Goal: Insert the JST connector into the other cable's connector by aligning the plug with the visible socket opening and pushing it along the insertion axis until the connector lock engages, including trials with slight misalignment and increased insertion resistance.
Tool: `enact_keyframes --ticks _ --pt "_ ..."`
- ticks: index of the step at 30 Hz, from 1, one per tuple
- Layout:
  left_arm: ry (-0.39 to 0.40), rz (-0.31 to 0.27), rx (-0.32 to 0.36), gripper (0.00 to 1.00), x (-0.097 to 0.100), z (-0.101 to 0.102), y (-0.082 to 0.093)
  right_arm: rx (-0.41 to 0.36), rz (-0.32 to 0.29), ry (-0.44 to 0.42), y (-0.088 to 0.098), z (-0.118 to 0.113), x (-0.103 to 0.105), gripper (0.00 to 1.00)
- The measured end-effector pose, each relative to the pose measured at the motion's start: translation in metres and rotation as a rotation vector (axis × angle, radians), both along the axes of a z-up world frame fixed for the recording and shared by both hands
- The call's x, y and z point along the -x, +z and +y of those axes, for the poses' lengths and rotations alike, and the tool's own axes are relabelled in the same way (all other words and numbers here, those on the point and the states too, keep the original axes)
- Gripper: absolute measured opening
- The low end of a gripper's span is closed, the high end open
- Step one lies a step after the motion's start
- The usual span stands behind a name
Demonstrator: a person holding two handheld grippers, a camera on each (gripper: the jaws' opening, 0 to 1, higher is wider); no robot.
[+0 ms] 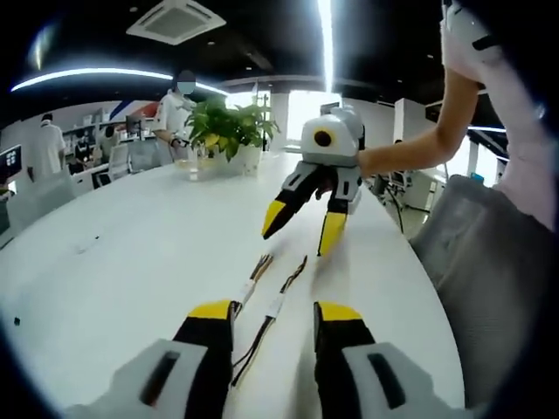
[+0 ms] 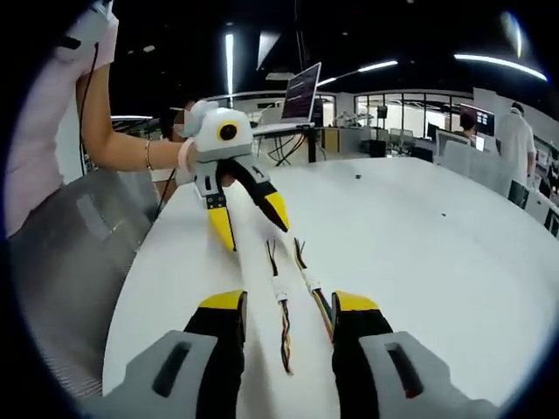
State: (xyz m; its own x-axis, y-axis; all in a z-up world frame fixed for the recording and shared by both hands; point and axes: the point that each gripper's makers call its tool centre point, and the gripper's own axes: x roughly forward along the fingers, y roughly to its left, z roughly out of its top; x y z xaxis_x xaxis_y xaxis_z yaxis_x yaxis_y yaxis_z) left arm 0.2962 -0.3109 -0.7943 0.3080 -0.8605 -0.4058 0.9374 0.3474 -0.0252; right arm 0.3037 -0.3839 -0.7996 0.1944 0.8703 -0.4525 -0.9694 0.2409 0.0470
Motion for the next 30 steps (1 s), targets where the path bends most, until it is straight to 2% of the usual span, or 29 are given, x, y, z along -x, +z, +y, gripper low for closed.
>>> enact_keyframes --ticks 9,13,16,20,22,24,26,30 --pt "0.056 0.016 -0.018 0.41 0.012 0.011 0.009 0.013 -0.005 -0.050 0.006 -0.010 0.012 0.40" --pt "0.078 0.011 -0.042 0.39 0.019 0.021 0.012 0.006 0.020 -0.089 0.010 -0.012 0.020 0.44" --pt "0.110 0.015 -0.044 0.41 0.020 0.027 0.014 0.003 0.028 -0.101 0.013 -0.014 0.024 0.45" --pt "0.179 0.013 -0.054 0.53 0.022 0.038 0.017 0.000 0.040 -0.142 0.022 -0.017 0.028 0.52" --pt "0.206 -0.037 -0.063 0.61 0.021 0.044 0.022 0.016 0.066 -0.169 0.022 -0.021 0.030 0.56" --pt "0.233 -0.030 -0.047 0.66 0.024 0.047 0.026 0.019 0.050 -0.175 0.025 -0.024 0.033 0.58" --pt "0.252 -0.029 -0.045 0.71 0.027 0.052 0.027 0.036 0.075 -0.202 0.024 -0.028 0.037 0.61" --pt "0.281 -0.005 -0.049 0.80 0.031 0.057 0.027 0.048 0.065 -0.222 0.027 -0.033 0.044 0.66"
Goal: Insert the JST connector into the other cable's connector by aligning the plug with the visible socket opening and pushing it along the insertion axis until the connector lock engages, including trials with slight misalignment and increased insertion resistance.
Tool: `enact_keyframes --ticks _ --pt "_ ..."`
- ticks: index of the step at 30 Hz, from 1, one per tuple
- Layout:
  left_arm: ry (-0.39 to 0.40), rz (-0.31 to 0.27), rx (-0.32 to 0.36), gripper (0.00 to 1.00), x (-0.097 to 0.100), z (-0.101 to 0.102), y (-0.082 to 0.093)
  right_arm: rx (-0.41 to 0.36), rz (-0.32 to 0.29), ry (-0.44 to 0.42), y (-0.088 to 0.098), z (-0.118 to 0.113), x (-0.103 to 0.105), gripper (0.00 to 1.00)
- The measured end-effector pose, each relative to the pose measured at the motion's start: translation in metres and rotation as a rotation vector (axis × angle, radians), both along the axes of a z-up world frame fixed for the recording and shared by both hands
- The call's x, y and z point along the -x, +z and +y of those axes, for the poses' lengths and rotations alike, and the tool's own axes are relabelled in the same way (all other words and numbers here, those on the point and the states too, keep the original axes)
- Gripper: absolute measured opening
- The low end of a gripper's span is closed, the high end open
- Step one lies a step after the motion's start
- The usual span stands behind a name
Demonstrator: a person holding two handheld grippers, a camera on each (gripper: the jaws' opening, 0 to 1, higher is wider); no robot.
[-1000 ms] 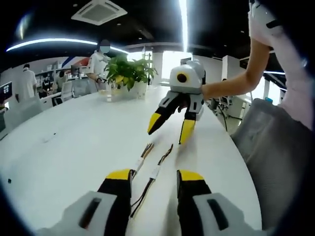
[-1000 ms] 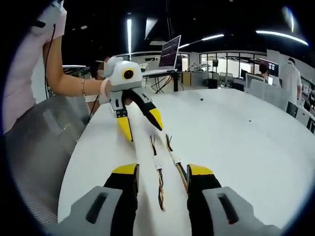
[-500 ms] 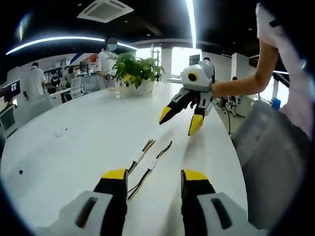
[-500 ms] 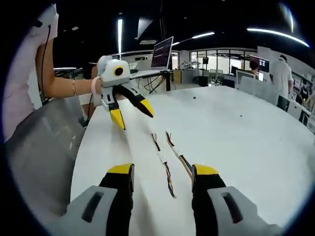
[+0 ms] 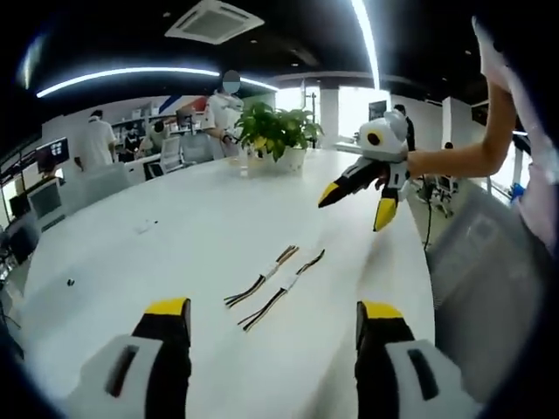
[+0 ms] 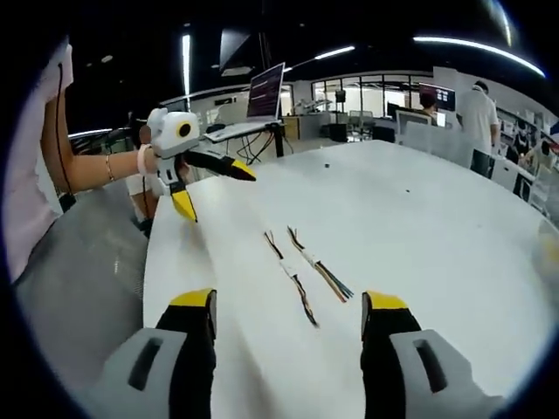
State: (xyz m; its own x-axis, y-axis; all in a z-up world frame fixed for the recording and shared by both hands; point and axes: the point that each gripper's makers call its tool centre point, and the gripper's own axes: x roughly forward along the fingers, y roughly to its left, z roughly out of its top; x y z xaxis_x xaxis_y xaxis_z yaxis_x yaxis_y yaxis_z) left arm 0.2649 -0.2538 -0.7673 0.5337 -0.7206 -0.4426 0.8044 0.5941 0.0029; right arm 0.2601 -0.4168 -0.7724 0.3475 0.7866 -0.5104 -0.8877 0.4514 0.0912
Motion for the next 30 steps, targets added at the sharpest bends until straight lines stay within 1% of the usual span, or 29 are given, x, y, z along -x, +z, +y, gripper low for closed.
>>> enact_keyframes --ticks 1,3,4,6,9,10,16,19,21,26,30 --pt "0.001 0.004 -0.003 0.82 0.001 0.001 -0.001 0.005 0.007 -0.006 0.000 -0.001 0.002 0.67" --pt "-0.002 0.032 -0.027 0.82 0.007 0.003 -0.004 0.011 0.007 -0.016 0.001 -0.004 0.005 0.70" --pt "-0.004 0.031 -0.029 0.82 0.008 0.003 -0.004 0.014 0.011 -0.020 0.000 -0.006 0.006 0.72" --pt "0.005 0.036 -0.034 0.89 0.011 0.004 -0.002 0.025 0.031 -0.036 0.000 -0.010 0.010 0.75" --pt "0.032 0.055 -0.020 0.98 0.014 0.007 0.001 0.032 0.025 -0.048 0.002 -0.013 0.014 0.80" --pt "0.035 0.051 -0.019 0.99 0.015 0.007 0.003 0.033 0.022 -0.053 0.003 -0.014 0.016 0.81" --pt "0.040 0.050 -0.031 0.99 0.028 0.009 0.009 0.049 0.024 -0.065 0.006 -0.014 0.026 0.91" --pt "0.040 0.046 -0.044 0.99 0.033 0.010 0.008 0.044 0.029 -0.065 0.008 -0.011 0.031 0.95" --pt "0.044 0.054 -0.050 0.99 0.037 0.010 0.007 0.041 0.036 -0.069 0.008 -0.009 0.034 1.00" --pt "0.066 0.081 -0.032 0.99 0.046 0.010 0.007 0.045 0.035 -0.072 0.007 -0.009 0.040 1.00" --pt "0.086 0.081 -0.029 0.99 0.051 0.011 0.007 0.051 0.038 -0.091 0.004 -0.012 0.045 1.00"
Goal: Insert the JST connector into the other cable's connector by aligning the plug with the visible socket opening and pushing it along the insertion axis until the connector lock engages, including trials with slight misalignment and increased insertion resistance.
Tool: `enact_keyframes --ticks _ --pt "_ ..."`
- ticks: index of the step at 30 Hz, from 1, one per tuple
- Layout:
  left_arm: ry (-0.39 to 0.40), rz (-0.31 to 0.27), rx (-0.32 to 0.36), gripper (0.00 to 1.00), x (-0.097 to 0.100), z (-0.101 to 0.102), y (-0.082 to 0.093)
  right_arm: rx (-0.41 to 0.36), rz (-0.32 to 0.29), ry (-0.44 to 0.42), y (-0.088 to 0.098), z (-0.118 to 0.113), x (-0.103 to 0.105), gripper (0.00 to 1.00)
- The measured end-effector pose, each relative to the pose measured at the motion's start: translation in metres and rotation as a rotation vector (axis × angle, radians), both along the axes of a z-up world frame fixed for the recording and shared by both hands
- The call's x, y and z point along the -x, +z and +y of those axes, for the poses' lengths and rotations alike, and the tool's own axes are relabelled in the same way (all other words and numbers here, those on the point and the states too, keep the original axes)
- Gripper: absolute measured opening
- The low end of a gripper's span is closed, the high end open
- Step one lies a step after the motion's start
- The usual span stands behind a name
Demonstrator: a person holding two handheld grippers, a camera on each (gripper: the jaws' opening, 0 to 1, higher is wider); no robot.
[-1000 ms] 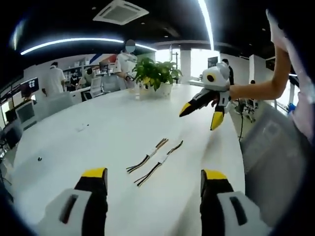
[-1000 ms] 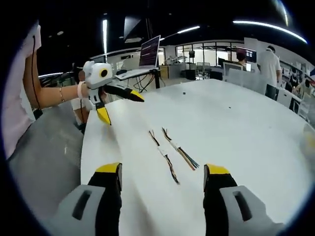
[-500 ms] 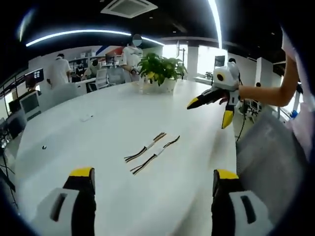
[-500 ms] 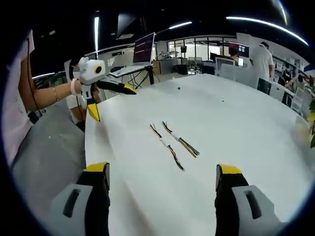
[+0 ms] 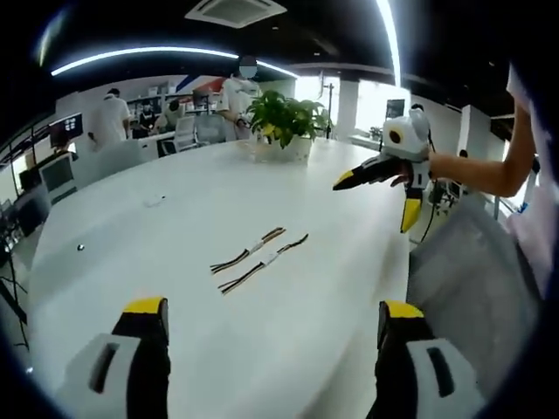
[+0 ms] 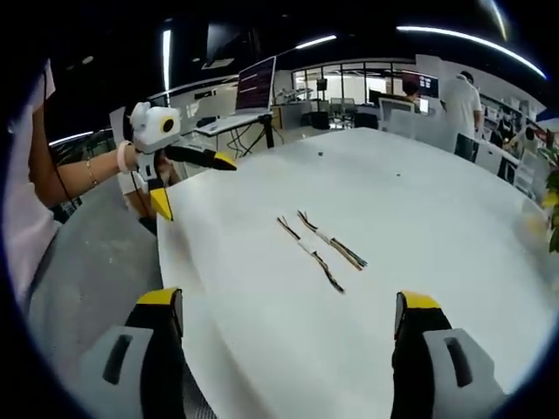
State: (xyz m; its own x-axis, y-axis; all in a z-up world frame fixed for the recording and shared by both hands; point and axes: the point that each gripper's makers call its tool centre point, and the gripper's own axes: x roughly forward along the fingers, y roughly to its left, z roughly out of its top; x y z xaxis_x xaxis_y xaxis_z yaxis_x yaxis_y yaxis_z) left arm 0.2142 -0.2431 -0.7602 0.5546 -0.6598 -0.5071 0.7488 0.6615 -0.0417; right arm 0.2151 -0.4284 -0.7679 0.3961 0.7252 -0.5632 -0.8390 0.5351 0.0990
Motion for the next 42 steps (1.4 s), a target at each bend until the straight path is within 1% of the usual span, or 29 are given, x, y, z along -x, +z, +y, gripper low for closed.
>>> enact_keyframes --ticks 3,6,9,11,13,14,16,19,24,26,27,28,32,34,35,38,42 --pt "0.014 -0.007 0.009 0.99 0.004 0.000 0.002 -0.008 0.006 -0.023 -0.001 -0.003 0.004 1.00" --pt "0.046 -0.001 0.076 0.99 0.009 -0.001 0.009 -0.014 0.005 -0.045 -0.001 -0.008 0.009 1.00" --pt "0.057 -0.014 0.063 0.99 0.012 0.002 0.011 -0.038 0.021 -0.064 0.000 -0.010 0.015 1.00" --pt "0.072 -0.045 0.025 0.99 0.011 0.007 0.011 -0.030 0.023 -0.077 -0.001 -0.013 0.017 1.00" --pt "0.069 -0.034 0.030 0.99 0.015 0.007 0.012 -0.022 0.026 -0.088 -0.002 -0.016 0.019 1.00" --pt "0.071 -0.031 0.033 0.99 0.016 0.007 0.012 -0.034 0.028 -0.103 -0.001 -0.019 0.018 1.00" --pt "0.080 -0.044 0.033 0.99 0.015 0.008 0.014 -0.063 0.028 -0.122 0.003 -0.020 0.019 1.00" --pt "0.091 -0.035 0.048 0.99 0.016 0.008 0.016 -0.066 0.021 -0.133 0.004 -0.022 0.019 1.00" --pt "0.078 -0.015 0.027 0.99 0.020 0.007 0.009 -0.043 0.009 -0.133 0.003 -0.022 0.019 1.00" --pt "0.067 0.010 0.029 0.99 0.024 0.005 0.005 -0.045 0.010 -0.133 0.003 -0.021 0.020 1.00" --pt "0.064 0.011 0.028 0.99 0.024 0.005 0.004 -0.046 0.013 -0.132 0.002 -0.020 0.021 1.00" --pt "0.057 0.005 0.022 0.99 0.026 0.002 0.002 -0.036 0.014 -0.127 0.000 -0.020 0.023 1.00" --pt "0.046 0.005 0.011 0.99 0.025 0.001 0.001 -0.036 0.019 -0.130 -0.001 -0.019 0.024 1.00" --pt "0.037 -0.027 0.000 0.99 0.022 0.001 0.003 -0.047 0.014 -0.136 0.001 -0.018 0.022 1.00" --pt "0.032 -0.033 -0.002 0.99 0.022 0.000 0.004 -0.051 0.015 -0.140 0.002 -0.018 0.022 1.00" --pt "0.031 -0.034 0.006 0.99 0.022 -0.001 0.006 -0.047 0.008 -0.141 0.003 -0.018 0.021 1.00" --pt "0.037 -0.026 0.003 0.99 0.020 0.000 0.006 -0.033 0.014 -0.130 0.001 -0.016 0.024 1.00"
